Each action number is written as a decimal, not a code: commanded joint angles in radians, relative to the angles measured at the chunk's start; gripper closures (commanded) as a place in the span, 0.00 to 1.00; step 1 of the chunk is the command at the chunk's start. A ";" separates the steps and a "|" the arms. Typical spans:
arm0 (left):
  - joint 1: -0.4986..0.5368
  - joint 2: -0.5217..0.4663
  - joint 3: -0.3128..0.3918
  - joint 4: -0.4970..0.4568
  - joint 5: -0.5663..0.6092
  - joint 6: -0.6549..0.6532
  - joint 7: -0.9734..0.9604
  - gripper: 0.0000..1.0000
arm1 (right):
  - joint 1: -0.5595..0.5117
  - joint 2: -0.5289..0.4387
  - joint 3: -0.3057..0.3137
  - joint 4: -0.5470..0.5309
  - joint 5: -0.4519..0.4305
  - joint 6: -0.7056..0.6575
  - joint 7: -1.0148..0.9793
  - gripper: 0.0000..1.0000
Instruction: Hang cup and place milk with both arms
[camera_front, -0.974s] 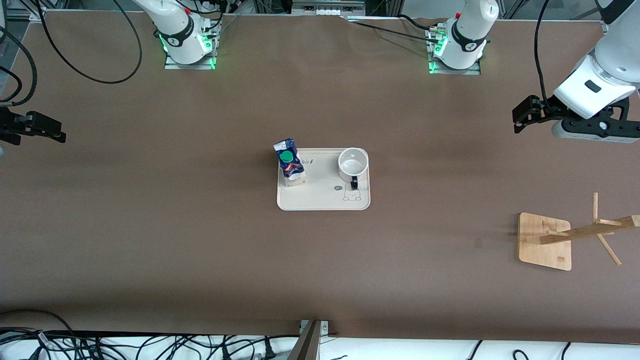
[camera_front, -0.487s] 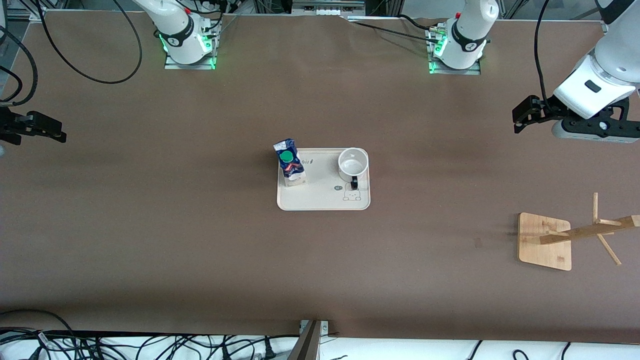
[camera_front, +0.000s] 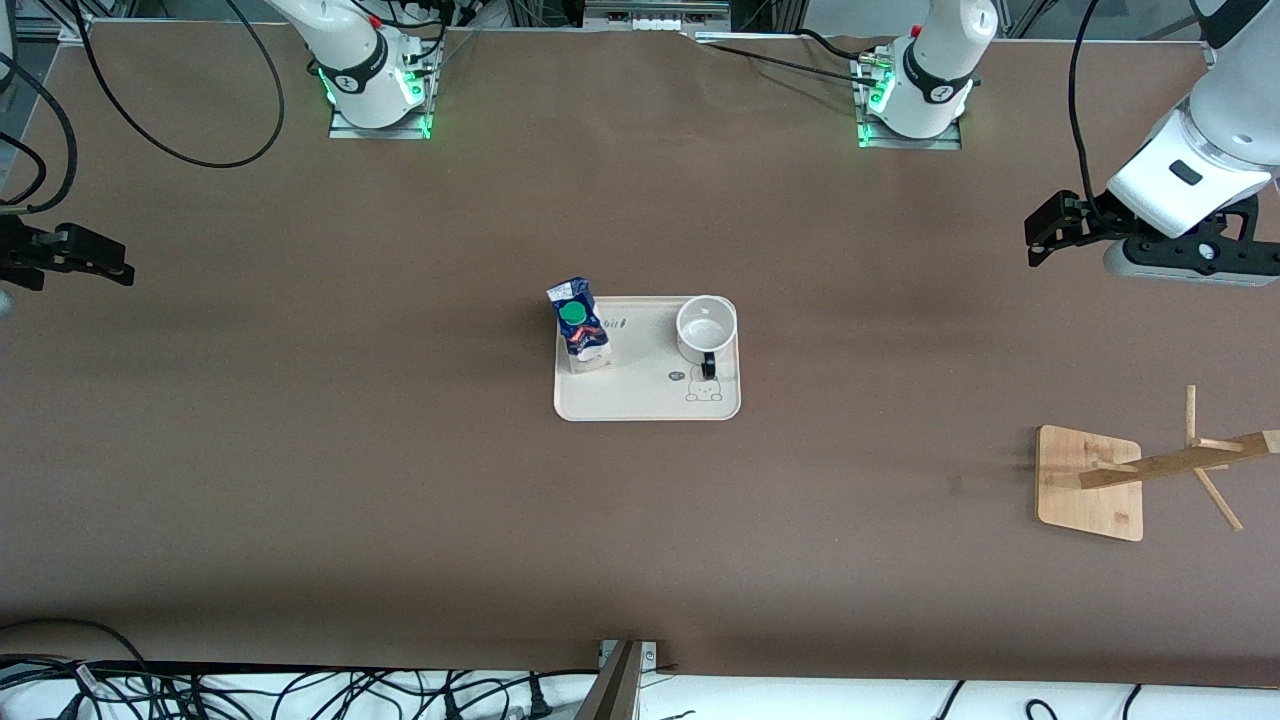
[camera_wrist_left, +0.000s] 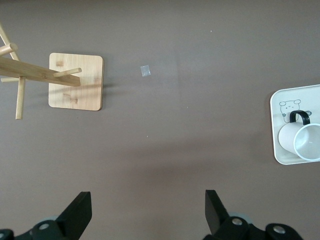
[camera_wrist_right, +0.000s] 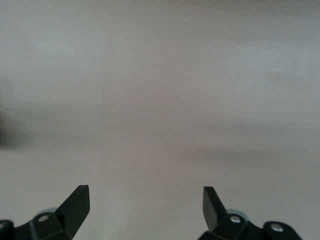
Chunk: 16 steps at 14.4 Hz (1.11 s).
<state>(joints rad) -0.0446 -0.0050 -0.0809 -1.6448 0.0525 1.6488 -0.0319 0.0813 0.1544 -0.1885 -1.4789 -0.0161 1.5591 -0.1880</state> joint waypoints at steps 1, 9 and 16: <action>0.003 0.000 0.000 0.011 -0.022 -0.015 0.018 0.00 | 0.012 -0.002 -0.006 0.003 -0.004 -0.013 0.004 0.00; 0.003 0.000 0.000 0.011 -0.022 -0.015 0.020 0.00 | 0.063 0.019 0.009 -0.001 -0.008 -0.085 -0.001 0.00; 0.003 0.000 0.000 0.011 -0.022 -0.015 0.020 0.00 | 0.064 0.044 0.009 -0.003 0.005 -0.085 0.002 0.00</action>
<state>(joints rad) -0.0446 -0.0050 -0.0809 -1.6448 0.0525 1.6488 -0.0319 0.1349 0.1968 -0.1813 -1.4798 -0.0153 1.4794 -0.1880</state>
